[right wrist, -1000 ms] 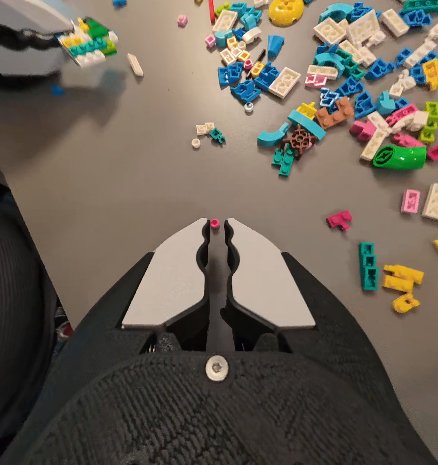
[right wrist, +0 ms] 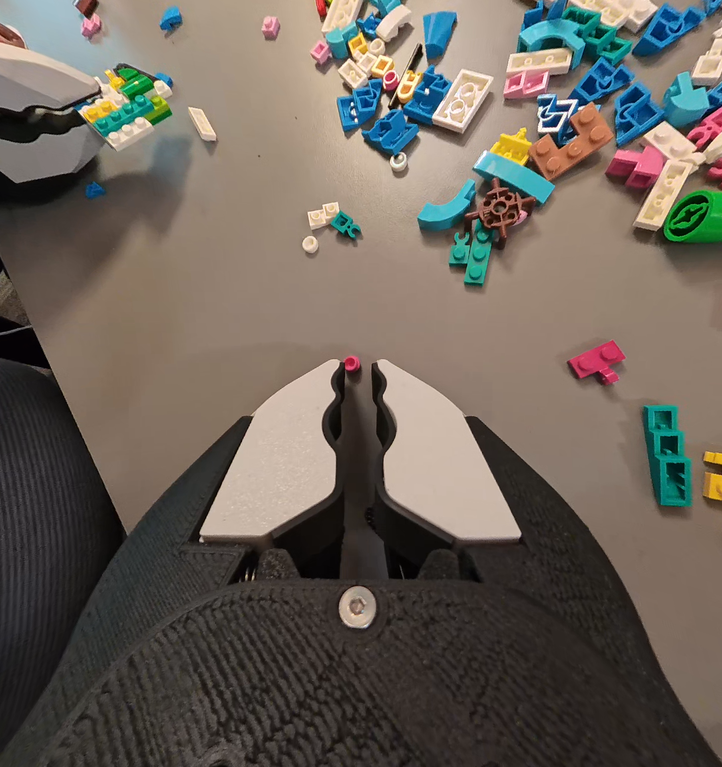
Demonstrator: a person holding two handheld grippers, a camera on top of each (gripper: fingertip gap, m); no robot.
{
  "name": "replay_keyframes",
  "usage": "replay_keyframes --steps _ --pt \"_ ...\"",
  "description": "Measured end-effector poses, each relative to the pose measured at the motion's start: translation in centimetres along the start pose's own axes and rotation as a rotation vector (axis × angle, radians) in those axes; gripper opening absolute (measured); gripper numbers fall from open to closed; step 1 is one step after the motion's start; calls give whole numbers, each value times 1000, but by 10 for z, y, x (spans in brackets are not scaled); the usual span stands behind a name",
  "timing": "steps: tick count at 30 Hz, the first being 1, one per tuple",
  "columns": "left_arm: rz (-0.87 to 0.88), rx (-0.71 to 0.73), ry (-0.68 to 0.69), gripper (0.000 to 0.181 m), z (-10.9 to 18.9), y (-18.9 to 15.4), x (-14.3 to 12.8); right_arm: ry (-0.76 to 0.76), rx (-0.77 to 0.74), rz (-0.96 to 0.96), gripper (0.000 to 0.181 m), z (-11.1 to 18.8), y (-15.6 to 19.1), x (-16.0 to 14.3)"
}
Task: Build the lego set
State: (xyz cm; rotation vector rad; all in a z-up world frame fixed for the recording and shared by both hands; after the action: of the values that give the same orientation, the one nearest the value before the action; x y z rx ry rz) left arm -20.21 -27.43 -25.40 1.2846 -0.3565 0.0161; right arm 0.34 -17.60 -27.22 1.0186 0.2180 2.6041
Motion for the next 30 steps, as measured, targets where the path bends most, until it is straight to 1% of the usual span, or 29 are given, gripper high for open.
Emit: replay_keyframes --steps 3,8,12,15,17,20,22,23,25,28,30 --pt "0 -1 0 6 0 0 0 4 -4 5 10 -1 0 1" --pt "0 -2 1 6 0 0 0 31 -44 68 6 -3 2 2" --pt "-1 -3 1 6 0 0 0 37 -110 186 5 -3 3 2" --pt "-1 -1 0 6 0 0 0 68 -232 404 5 -3 4 3" --pt "-2 -1 0 6 0 0 0 116 -339 594 6 -2 3 3" --pt "-3 -1 1 6 -1 0 0 195 -462 909 5 -3 8 4" --pt "-4 -3 1 6 -1 0 0 261 -505 1086 5 -4 12 4" --pt "-5 -3 1 6 -1 0 0 288 -515 1138 5 -5 14 4" --pt "-7 -2 0 6 -1 0 0 317 -487 1174 5 -6 18 3" --pt "-9 -1 -1 6 0 0 0 311 -397 1129 5 -8 24 3" --pt "-11 3 -4 6 0 0 1 262 -342 1081 5 -9 30 7"
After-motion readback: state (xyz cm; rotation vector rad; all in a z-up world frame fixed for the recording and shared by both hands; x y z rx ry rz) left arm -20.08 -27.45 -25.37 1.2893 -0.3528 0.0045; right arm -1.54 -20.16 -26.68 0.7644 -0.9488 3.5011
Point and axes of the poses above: each gripper's, where its closed fingertips meet, z back along the fingers, x out of its top, y = z × x across the jaws, the point moved 2 cm from there along z, back along the fingers, and after that the axes turned 5 degrees about z, right-handed, at the moved point
